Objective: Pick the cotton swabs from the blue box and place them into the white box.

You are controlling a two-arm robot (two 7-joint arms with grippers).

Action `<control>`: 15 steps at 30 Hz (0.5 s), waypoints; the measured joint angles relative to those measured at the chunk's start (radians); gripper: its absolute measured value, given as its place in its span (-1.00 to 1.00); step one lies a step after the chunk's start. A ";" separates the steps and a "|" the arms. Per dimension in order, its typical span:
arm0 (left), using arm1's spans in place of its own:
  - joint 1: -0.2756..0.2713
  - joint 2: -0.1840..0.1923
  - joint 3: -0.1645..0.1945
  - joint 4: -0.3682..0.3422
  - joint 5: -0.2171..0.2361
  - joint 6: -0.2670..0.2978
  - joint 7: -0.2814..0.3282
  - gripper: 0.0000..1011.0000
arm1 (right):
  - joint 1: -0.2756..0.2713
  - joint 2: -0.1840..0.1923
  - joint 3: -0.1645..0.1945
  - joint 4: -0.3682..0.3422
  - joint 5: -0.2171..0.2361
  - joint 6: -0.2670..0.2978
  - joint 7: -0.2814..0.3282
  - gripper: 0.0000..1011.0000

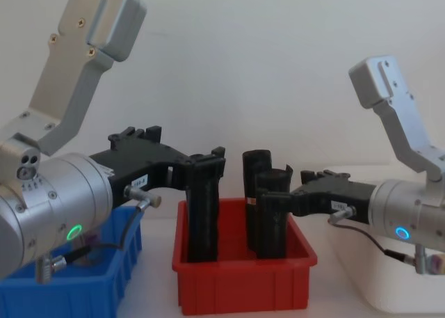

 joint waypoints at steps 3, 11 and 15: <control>0.000 0.000 0.000 0.000 0.000 0.000 0.000 0.99 | 0.017 -0.006 -0.001 0.028 -0.002 -0.006 0.004 0.98; 0.000 0.000 0.000 0.000 0.000 0.000 0.000 0.99 | 0.075 -0.028 -0.004 0.126 -0.005 -0.031 0.021 0.98; 0.000 0.000 0.000 0.000 0.000 0.000 0.000 0.99 | 0.098 -0.038 -0.006 0.168 -0.005 -0.045 0.033 0.85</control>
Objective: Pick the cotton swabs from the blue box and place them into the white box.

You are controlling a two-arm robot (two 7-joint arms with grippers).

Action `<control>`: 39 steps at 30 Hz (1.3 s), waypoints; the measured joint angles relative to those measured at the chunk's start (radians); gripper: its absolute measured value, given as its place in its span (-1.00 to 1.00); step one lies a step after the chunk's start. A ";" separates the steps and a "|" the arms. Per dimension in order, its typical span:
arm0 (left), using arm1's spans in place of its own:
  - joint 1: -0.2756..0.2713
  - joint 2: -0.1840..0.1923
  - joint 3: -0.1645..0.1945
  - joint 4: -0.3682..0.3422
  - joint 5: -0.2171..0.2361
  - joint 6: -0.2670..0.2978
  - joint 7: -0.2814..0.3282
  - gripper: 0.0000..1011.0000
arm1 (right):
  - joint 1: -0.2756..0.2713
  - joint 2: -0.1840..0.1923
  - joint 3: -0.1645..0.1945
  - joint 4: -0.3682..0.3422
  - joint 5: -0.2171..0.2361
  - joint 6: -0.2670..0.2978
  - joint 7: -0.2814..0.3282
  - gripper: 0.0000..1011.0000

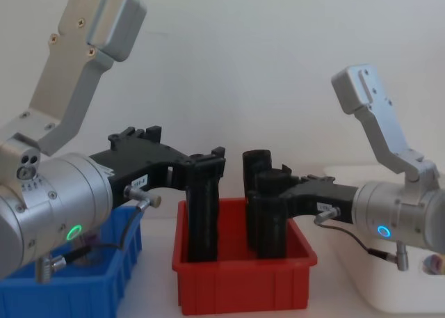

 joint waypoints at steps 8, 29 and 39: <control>0.000 0.000 0.000 0.000 0.000 0.000 0.000 0.99 | 0.035 -0.014 -0.004 0.062 0.003 -0.023 0.014 0.45; 0.000 0.000 0.000 0.000 0.000 0.000 0.000 0.99 | -0.019 0.005 -0.001 -0.065 0.034 -0.047 -0.013 0.02; 0.000 0.000 0.000 0.000 0.000 0.000 0.000 0.99 | -0.105 0.043 0.009 -0.262 0.054 -0.067 -0.077 0.02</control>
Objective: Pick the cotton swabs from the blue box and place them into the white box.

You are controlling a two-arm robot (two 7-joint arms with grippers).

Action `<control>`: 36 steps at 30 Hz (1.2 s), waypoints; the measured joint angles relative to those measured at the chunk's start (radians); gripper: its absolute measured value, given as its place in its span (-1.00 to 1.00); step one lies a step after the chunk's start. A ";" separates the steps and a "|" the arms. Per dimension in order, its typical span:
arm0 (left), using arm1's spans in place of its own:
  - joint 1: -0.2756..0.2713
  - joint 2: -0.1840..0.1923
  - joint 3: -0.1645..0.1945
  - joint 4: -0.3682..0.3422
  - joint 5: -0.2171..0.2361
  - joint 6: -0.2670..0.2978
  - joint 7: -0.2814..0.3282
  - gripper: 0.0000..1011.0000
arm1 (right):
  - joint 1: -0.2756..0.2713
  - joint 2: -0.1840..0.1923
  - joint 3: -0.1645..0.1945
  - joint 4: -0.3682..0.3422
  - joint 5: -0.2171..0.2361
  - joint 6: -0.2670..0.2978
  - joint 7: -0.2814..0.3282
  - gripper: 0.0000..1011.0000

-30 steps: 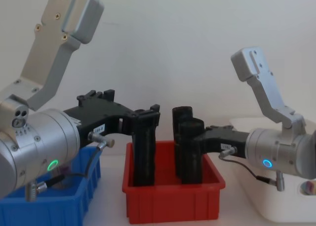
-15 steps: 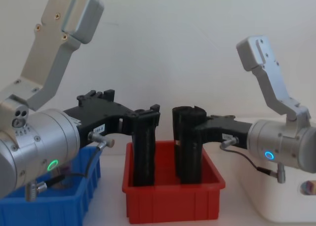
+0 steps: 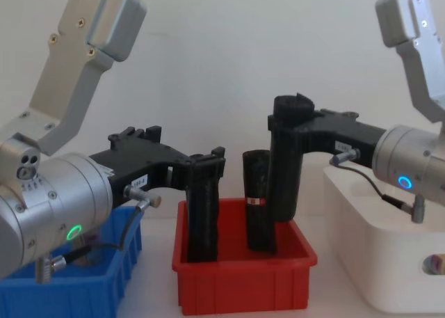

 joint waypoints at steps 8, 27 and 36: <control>0.000 0.000 0.000 0.000 0.000 0.000 0.000 0.99 | -0.059 0.038 0.019 -0.152 0.001 0.006 -0.072 0.02; 0.000 0.000 0.000 0.000 0.000 0.000 0.000 0.99 | -0.110 0.105 0.073 -0.308 -0.030 0.141 -0.184 0.02; 0.000 0.000 0.000 0.000 0.000 0.000 0.000 0.99 | -0.108 0.118 0.089 -0.299 -0.033 0.195 -0.196 0.02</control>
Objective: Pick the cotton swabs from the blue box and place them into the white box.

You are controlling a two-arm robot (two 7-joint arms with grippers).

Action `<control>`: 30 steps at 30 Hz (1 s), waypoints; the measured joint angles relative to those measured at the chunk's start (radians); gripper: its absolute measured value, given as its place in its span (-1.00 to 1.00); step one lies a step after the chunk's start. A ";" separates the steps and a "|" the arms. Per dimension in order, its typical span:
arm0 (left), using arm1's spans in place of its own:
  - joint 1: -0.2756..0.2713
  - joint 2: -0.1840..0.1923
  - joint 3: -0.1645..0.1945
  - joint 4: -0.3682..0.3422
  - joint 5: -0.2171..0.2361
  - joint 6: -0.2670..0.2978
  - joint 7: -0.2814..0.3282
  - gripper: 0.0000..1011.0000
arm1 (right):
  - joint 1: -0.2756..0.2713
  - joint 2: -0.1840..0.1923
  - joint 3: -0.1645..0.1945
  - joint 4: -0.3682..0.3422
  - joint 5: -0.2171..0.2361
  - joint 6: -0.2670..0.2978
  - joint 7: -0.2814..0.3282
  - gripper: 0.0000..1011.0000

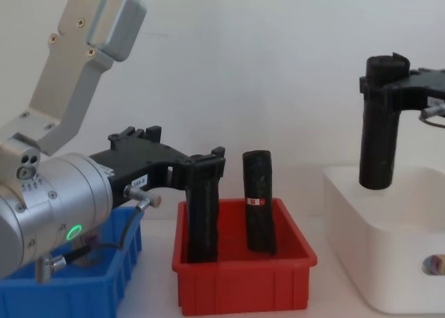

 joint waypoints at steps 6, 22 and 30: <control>0.000 0.000 0.000 0.000 0.000 0.000 0.000 0.99 | 0.007 0.005 0.008 0.027 0.002 0.025 0.000 0.02; 0.000 0.000 0.000 0.000 0.000 0.000 0.000 0.99 | 0.028 0.006 0.018 0.099 0.015 0.055 0.013 0.03; 0.000 0.000 0.000 0.000 0.000 0.000 0.000 0.99 | 0.030 0.008 0.023 0.111 0.022 0.056 0.019 0.42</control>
